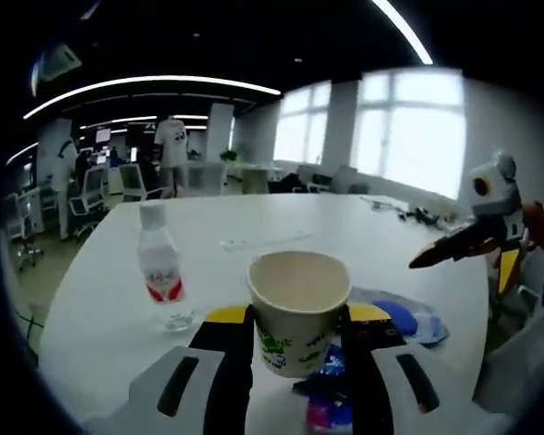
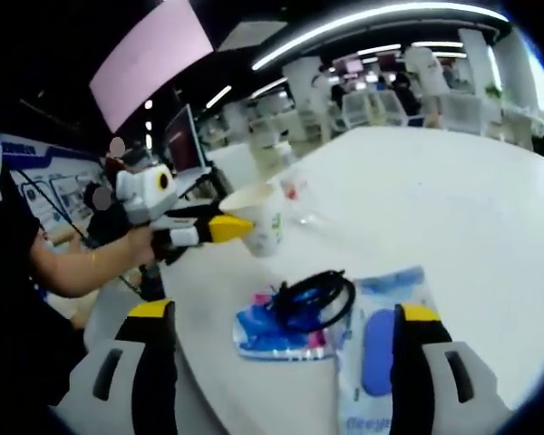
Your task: Arrange the tabletop items into an orderly group along one side of the table until the central work area is clear of visible clutter.
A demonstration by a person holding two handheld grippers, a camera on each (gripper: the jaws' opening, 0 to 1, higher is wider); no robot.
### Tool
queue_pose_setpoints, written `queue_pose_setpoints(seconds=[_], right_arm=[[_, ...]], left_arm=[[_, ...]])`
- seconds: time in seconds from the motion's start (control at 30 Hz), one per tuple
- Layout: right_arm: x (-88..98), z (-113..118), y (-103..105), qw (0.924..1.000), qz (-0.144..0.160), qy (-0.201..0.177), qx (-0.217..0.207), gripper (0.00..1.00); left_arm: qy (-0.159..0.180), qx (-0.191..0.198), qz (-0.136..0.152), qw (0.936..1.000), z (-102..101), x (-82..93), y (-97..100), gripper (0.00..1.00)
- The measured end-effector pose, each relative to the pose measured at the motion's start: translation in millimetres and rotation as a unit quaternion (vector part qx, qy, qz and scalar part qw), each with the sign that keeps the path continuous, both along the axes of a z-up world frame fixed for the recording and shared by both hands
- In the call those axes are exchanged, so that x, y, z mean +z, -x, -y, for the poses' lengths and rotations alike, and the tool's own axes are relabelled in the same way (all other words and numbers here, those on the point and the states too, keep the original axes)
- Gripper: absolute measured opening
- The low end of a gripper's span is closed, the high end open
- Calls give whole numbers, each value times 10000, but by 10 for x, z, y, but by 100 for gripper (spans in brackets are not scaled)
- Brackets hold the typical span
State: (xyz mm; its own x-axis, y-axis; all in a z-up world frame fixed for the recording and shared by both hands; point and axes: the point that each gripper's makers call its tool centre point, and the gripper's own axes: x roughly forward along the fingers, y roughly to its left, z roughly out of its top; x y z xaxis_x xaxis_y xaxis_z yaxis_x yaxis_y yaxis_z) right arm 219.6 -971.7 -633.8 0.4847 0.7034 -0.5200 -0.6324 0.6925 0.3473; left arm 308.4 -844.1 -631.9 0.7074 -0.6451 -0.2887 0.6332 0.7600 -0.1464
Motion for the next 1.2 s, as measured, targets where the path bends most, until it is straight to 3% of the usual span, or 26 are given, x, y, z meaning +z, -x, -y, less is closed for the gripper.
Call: queue_pose_setpoints(seconds=[0.63, 1.03, 1.2], right_arm=[[-429, 196, -51, 9987, -240, 263, -376, 96], [-597, 264, -209, 9973, -314, 265, -605, 94], [-703, 275, -215, 9965, -420, 237, -679, 94]], left_arm=[[78, 571, 25, 9983, 50, -238, -601, 35], [-14, 731, 316, 9968, 118, -363, -911, 35], [-48, 842, 305, 9960, 130, -448, -1016, 35]])
